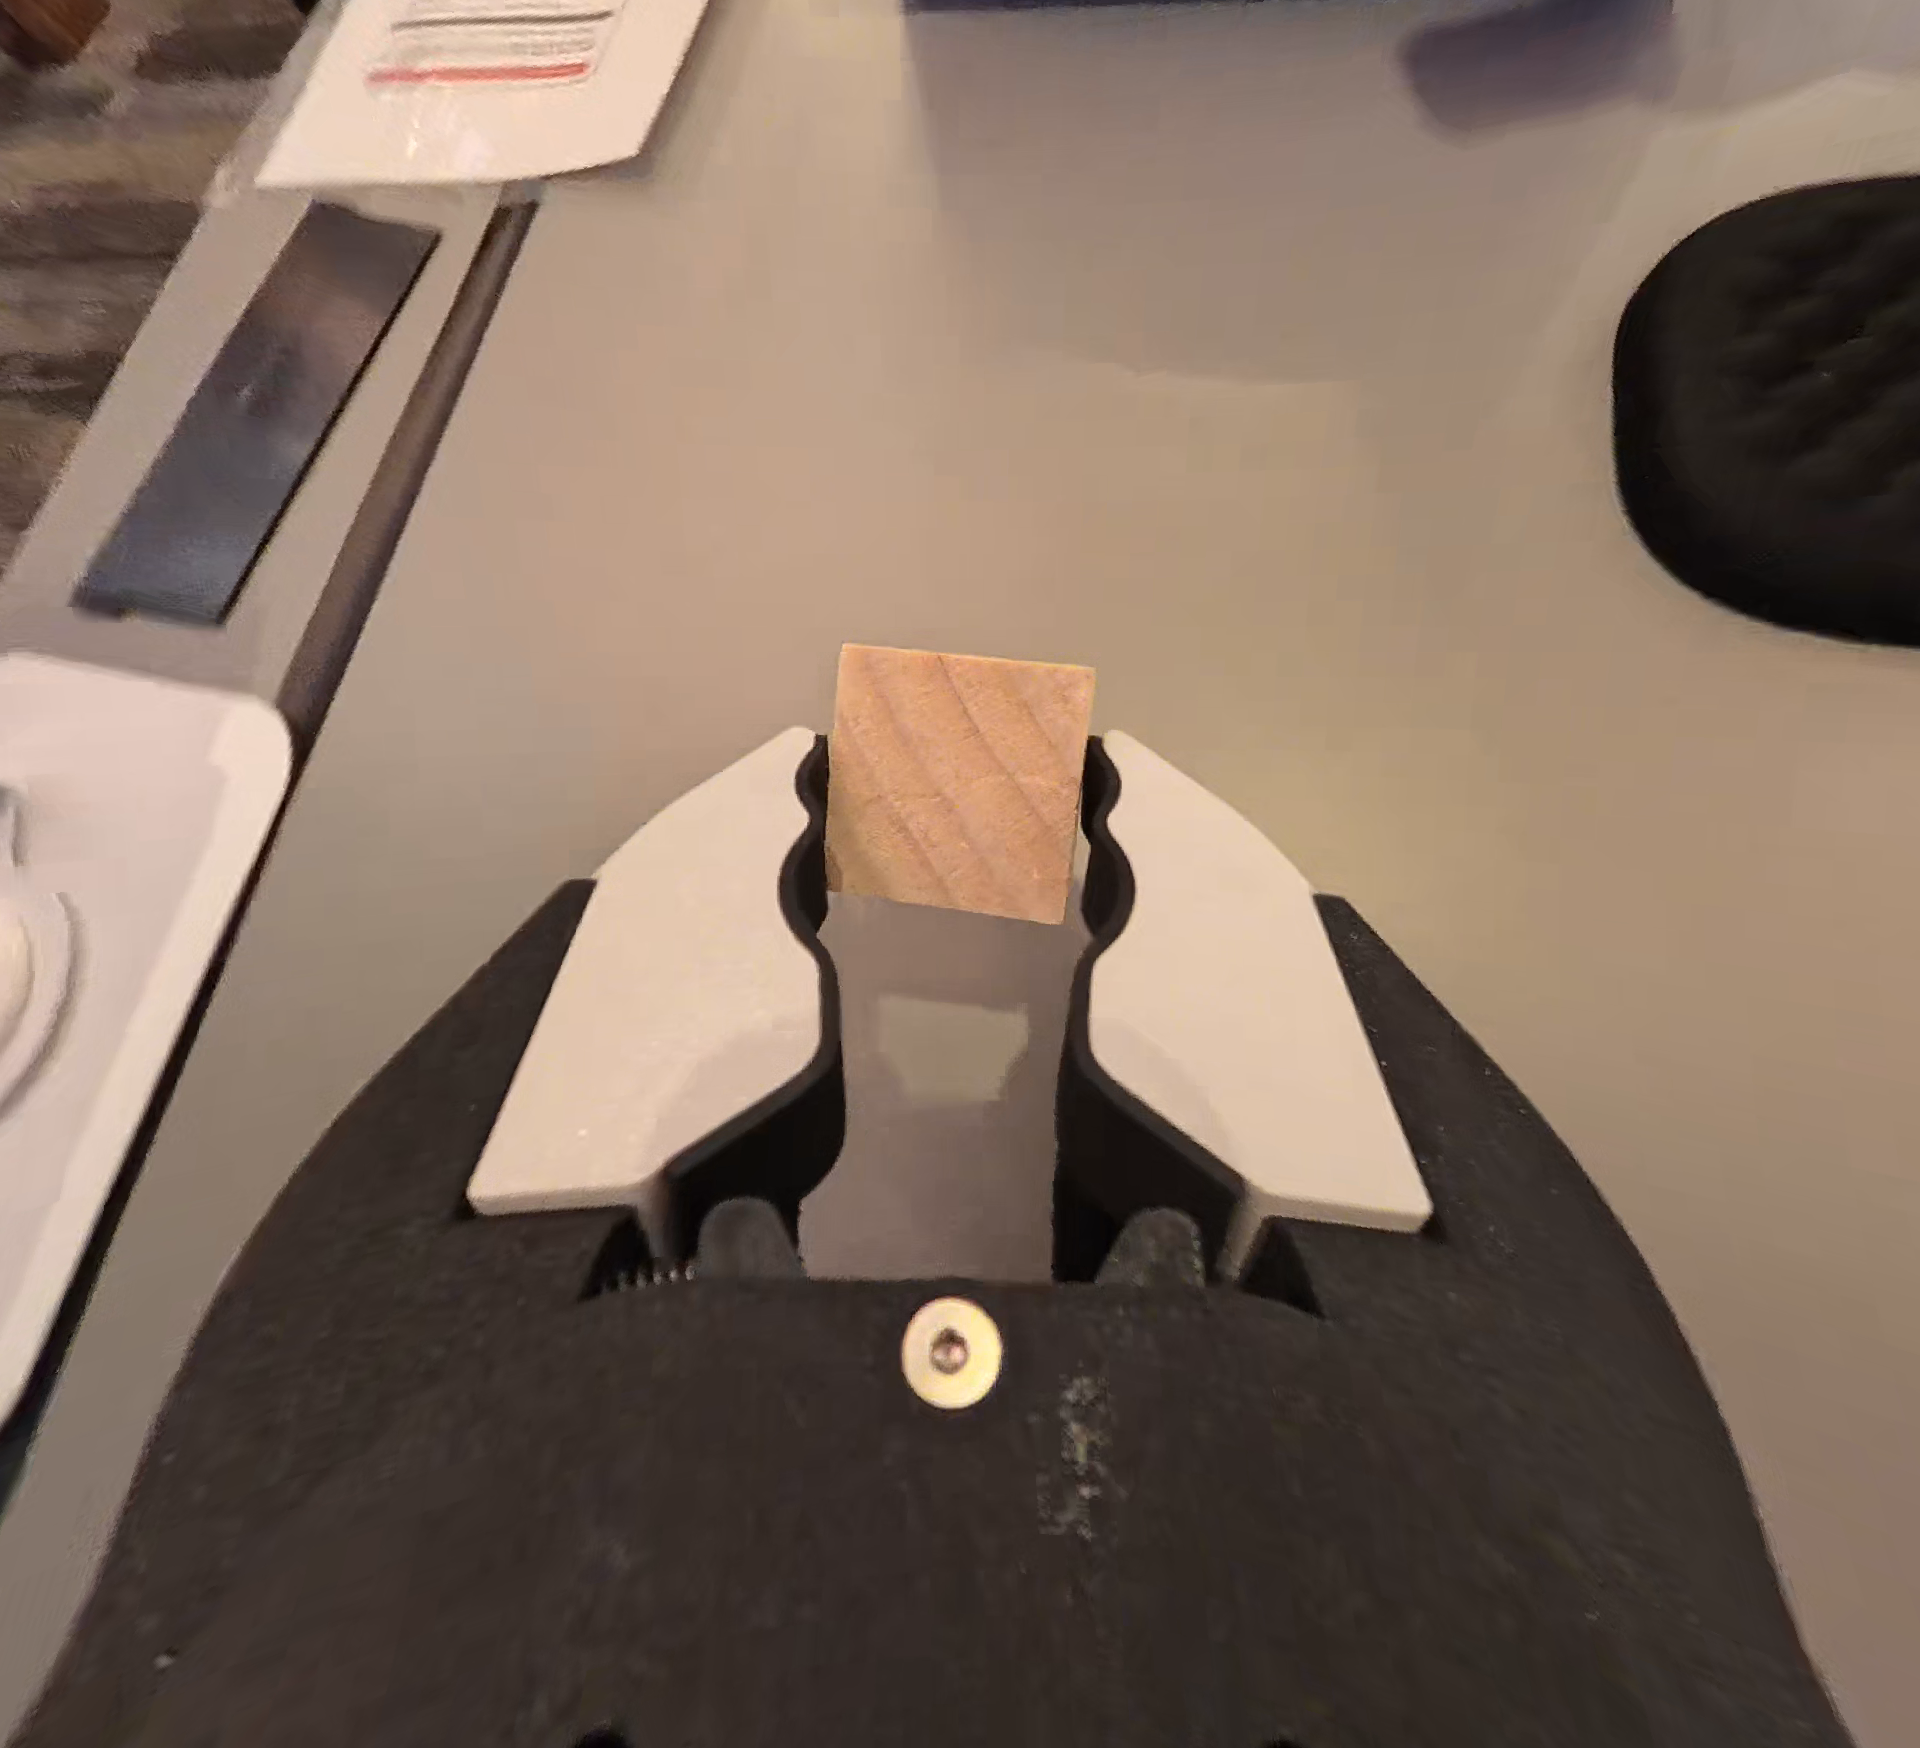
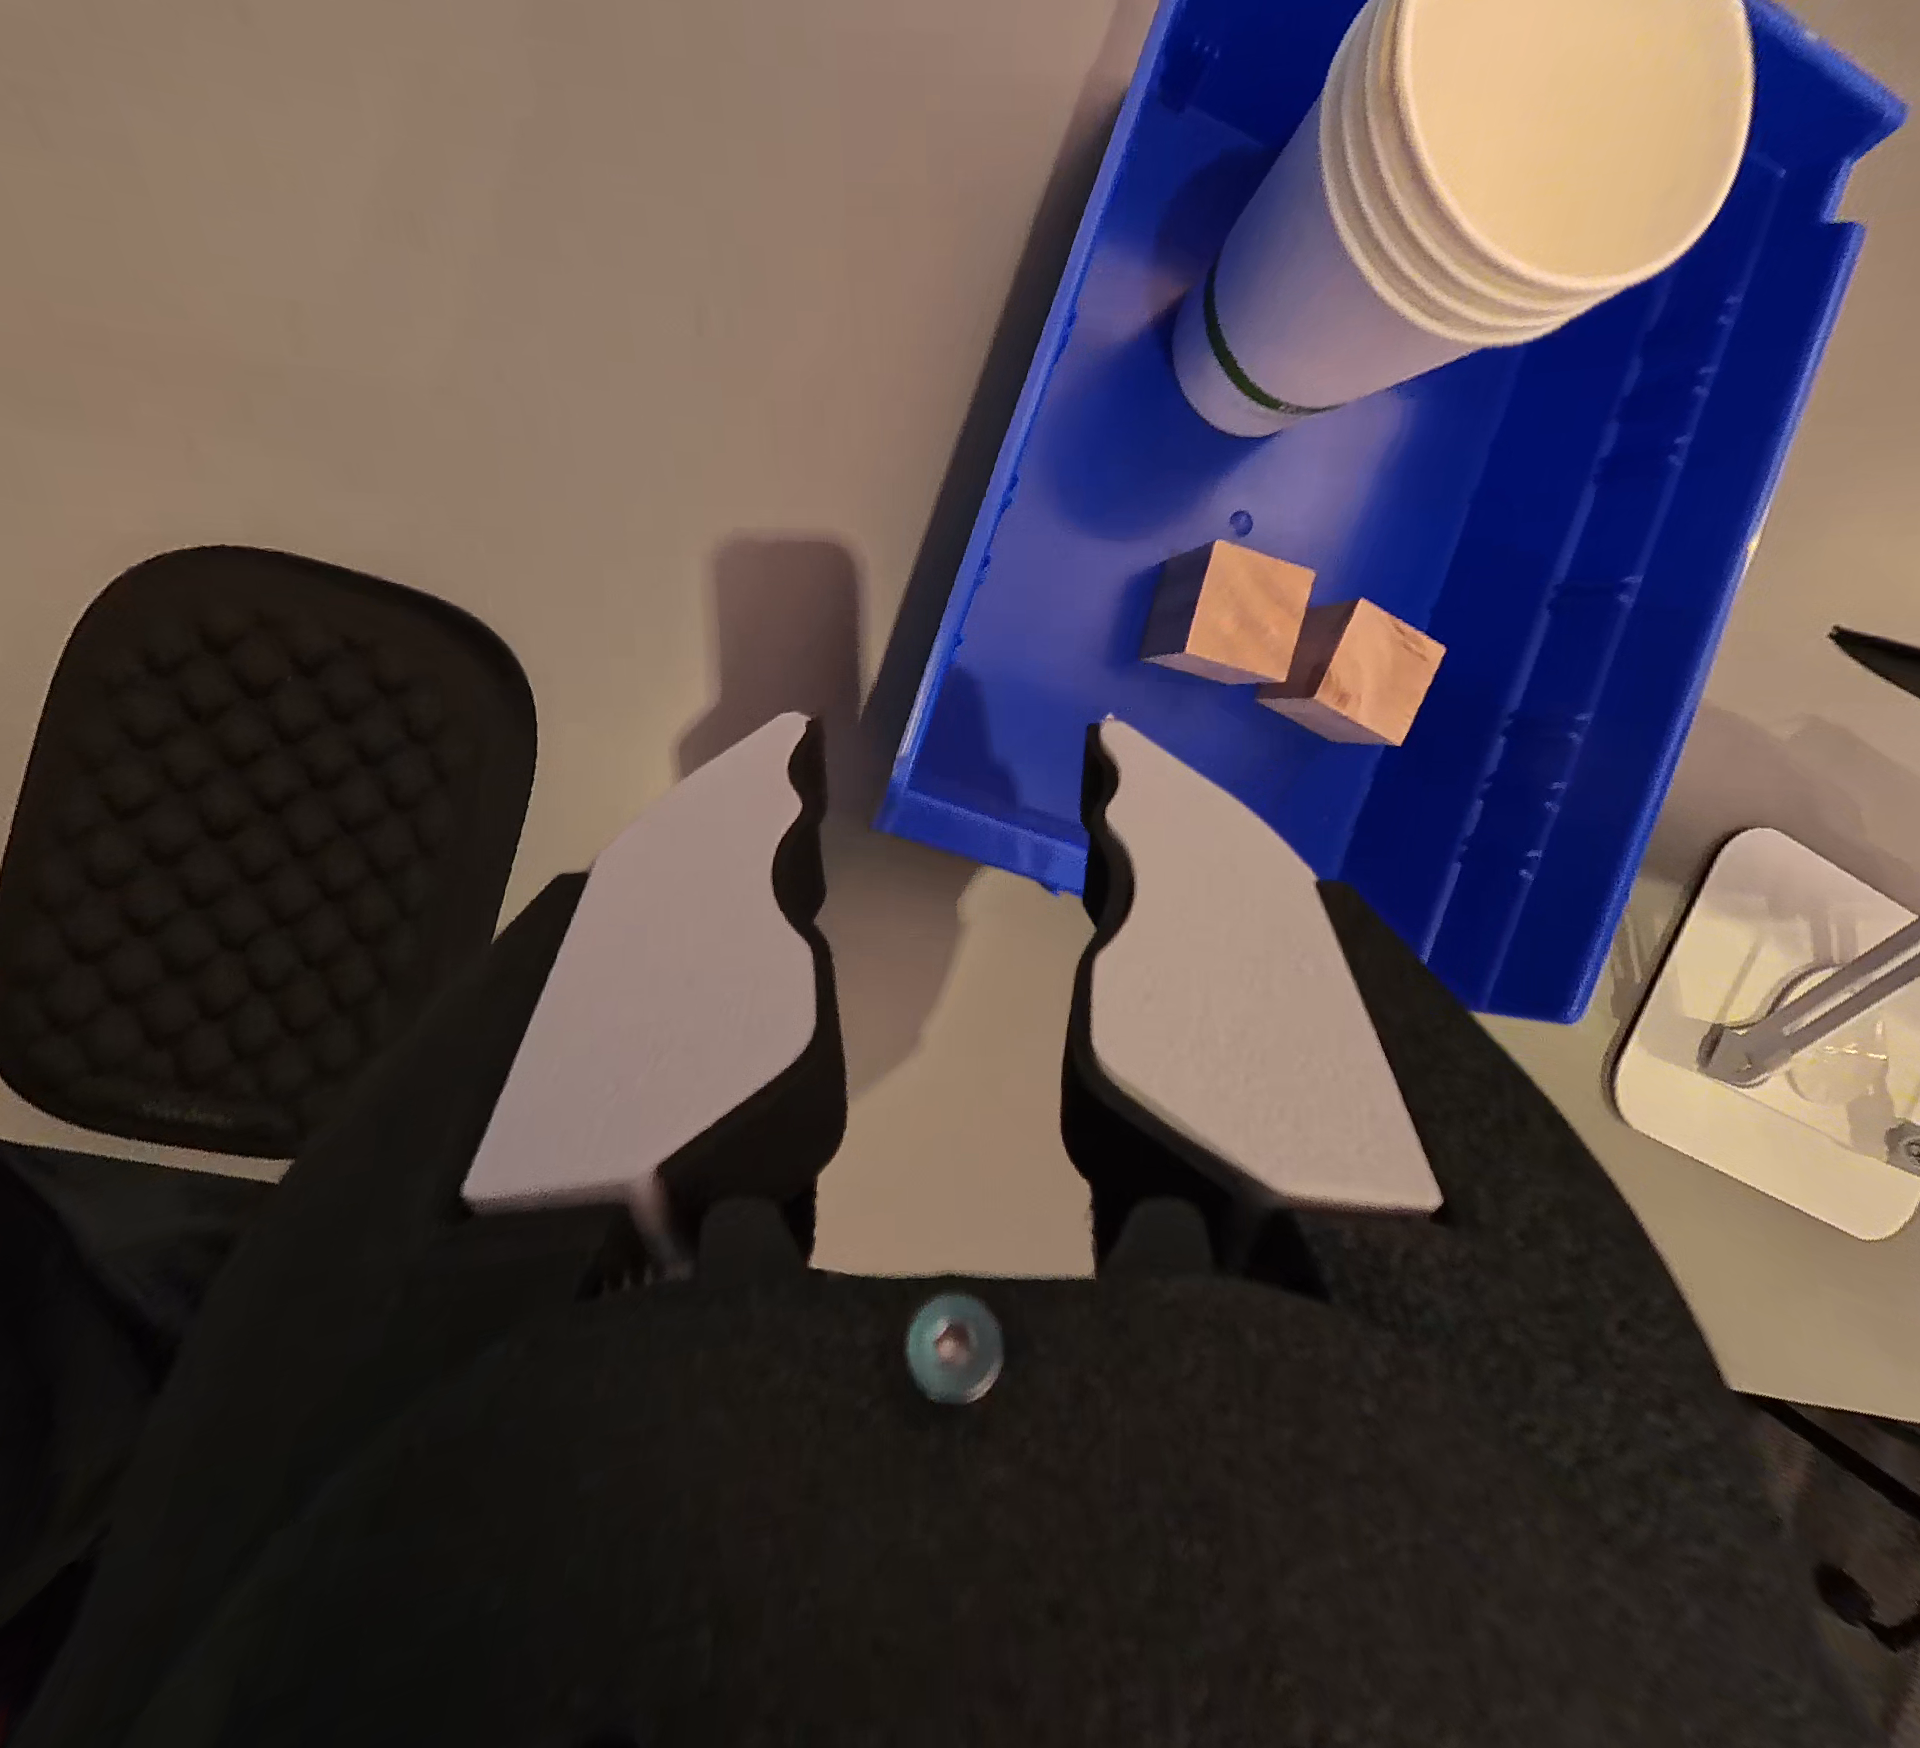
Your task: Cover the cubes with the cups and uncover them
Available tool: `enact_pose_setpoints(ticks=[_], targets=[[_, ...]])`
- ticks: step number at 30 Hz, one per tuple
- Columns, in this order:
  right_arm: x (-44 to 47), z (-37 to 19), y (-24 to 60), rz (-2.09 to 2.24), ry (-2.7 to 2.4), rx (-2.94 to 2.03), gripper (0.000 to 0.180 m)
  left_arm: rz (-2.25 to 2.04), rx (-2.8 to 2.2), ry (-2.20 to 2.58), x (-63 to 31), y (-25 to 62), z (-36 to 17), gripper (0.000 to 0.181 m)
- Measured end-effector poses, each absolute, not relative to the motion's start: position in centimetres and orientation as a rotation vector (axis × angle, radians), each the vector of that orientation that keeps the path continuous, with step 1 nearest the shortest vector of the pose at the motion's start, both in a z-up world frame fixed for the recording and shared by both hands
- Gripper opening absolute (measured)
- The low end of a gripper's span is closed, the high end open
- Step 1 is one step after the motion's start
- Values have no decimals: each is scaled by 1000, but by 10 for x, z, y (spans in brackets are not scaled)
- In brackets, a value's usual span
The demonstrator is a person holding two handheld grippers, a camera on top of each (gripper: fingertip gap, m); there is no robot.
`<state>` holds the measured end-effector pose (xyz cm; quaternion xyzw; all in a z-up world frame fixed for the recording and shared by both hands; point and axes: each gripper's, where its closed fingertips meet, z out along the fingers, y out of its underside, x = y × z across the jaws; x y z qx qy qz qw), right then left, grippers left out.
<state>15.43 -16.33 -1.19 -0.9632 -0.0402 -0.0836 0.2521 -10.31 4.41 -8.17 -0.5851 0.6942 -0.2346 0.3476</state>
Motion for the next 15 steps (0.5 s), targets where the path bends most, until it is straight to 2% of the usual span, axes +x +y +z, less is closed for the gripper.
enact_pose_setpoints(ticks=[9,15], targets=[[151,-10,-180,-226,-120,-2624,47,-555,-1523,2002,2,-1,-104,46],[153,-11,-184,-214,-157,-2651,46,-652,-1613,2070,27,-18,-129,46]])
